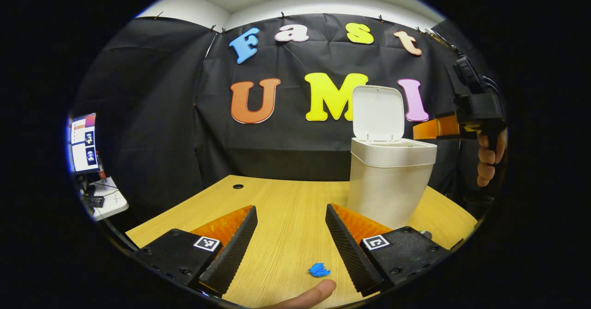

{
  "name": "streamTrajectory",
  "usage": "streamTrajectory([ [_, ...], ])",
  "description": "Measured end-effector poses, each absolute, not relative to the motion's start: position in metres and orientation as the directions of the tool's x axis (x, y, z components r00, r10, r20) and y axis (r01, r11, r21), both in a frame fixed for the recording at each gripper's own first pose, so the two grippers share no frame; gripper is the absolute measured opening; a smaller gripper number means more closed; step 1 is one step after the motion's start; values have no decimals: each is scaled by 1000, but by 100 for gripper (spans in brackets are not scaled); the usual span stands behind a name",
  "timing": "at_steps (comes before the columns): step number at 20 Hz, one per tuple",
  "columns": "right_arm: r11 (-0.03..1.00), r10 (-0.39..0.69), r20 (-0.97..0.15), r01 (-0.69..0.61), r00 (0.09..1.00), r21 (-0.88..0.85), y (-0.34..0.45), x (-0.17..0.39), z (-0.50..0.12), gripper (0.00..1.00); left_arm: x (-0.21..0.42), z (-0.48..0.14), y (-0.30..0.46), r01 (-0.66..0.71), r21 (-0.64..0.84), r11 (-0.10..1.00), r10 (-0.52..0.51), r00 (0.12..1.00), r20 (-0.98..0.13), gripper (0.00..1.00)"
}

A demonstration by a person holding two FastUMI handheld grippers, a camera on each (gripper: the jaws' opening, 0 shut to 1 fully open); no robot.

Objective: Press the lid of the desktop garbage bin to open it, pick up the crumpled paper on the desktop and throw it into the bin, then pick up the pop can on the desktop and drop it into the bin, and finally close the garbage bin lid.

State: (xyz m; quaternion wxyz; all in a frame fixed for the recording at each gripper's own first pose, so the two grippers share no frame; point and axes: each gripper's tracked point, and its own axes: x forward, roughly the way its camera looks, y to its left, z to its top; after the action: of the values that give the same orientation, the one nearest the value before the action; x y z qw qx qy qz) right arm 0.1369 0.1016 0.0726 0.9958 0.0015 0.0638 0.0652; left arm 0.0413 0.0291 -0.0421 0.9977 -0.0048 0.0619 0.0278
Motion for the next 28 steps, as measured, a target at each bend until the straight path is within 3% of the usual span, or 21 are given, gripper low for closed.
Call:
streamTrajectory([
  [1,992,128,-117,-128,985,8,101,133,71,15,42,-42,29,-53,-13,999,51,991,-126,96],
  [4,994,108,-82,-110,991,-11,93,114,67,69,45,-46,29,-49,-17,999,46,989,-137,96],
  [6,994,110,-45,-111,993,-25,91,100,66,85,48,-51,27,-43,-23,999,39,988,-150,96],
  [8,993,107,-17,-107,994,-39,88,88,64,93,51,-57,27,-40,-33,999,34,985,-169,96],
  [15,989,140,34,-138,990,-53,81,44,52,95,63,-93,16,-22,-60,998,4,958,-286,96],
  [24,990,137,-6,-137,991,-31,49,28,3,95,73,-163,-28,55,-123,991,-108,874,-474,96],
  [28,992,123,-39,-122,992,11,32,32,-14,96,67,-214,-28,19,-55,998,-48,797,-602,97],
])
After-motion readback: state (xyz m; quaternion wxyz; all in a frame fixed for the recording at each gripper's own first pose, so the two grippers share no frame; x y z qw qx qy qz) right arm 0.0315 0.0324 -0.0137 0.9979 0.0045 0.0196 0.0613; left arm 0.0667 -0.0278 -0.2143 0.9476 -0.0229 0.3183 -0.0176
